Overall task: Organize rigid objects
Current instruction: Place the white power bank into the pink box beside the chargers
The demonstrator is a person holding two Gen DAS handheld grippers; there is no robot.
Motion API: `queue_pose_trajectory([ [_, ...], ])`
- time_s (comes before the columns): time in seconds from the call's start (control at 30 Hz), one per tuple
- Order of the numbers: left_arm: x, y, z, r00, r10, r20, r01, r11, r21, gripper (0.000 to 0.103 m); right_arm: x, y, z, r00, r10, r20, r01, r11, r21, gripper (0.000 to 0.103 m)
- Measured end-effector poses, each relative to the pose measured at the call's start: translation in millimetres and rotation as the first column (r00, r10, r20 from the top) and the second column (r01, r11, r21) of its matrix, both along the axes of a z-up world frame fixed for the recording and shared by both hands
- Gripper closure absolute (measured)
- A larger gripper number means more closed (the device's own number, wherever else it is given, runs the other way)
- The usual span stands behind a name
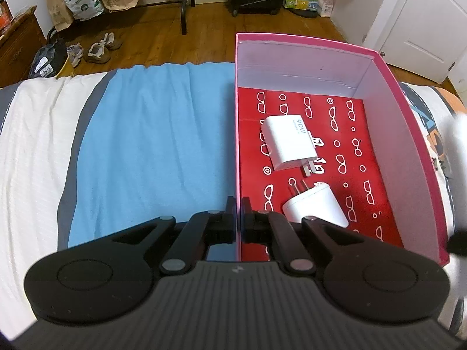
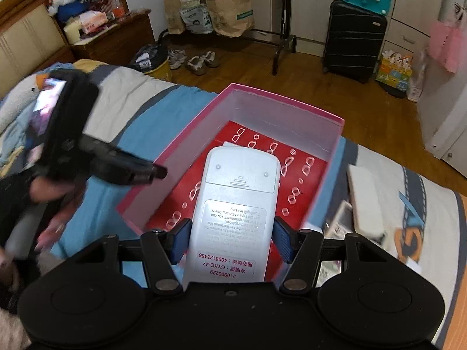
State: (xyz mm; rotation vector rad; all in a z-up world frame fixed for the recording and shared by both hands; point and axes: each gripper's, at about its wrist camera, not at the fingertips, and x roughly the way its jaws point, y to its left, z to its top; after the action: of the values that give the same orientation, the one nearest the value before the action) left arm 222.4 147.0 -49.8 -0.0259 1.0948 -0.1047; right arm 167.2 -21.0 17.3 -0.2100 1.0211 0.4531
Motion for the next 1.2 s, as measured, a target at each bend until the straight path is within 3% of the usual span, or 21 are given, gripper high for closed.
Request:
queue_pose_trajectory([
  [0.33, 1.8, 1.0, -3.1, 1.0, 0.002, -0.005, -0.002, 1.0, -0.008, 0.101, 70.1, 32.6, -60.5, 0.996, -0.036, -0.076, 0.028, 0.994, -0.108, 0.039],
  [0.5, 1.8, 1.6, -3.2, 1.0, -0.005, -0.002, 0.005, 1.0, 0.0, 0.101, 85.9, 38.4, -83.1, 0.994, -0.058, -0.095, 0.041, 0.985, -0.166, 0.039],
  [0.7, 2.1, 1.6, -4.4, 1.0, -0.007, -0.002, 0.007, 1.0, -0.002, 0.101, 96.7, 37.5, -100.8, 0.988, -0.097, -0.121, 0.076, 0.983, -0.165, 0.039],
  [0.8, 2.8, 0.8, -4.6, 1.0, -0.011, -0.002, 0.011, 1.0, -0.001, 0.101, 98.8, 31.7, -100.1, 0.984, -0.115, -0.138, 0.098, 0.987, -0.126, 0.03],
  [0.93, 2.6, -1.8, -5.3, 1.0, -0.012, -0.002, 0.012, 1.0, 0.006, 0.101, 88.6, 28.4, -88.1, 0.988, -0.085, -0.133, 0.072, 0.993, -0.095, 0.03],
  [1.2, 2.6, -4.9, -6.0, 1.0, -0.011, -0.001, 0.011, 1.0, 0.025, 0.101, 48.0, 12.1, -44.1, 0.998, -0.032, -0.06, 0.024, 0.992, -0.127, 0.03],
])
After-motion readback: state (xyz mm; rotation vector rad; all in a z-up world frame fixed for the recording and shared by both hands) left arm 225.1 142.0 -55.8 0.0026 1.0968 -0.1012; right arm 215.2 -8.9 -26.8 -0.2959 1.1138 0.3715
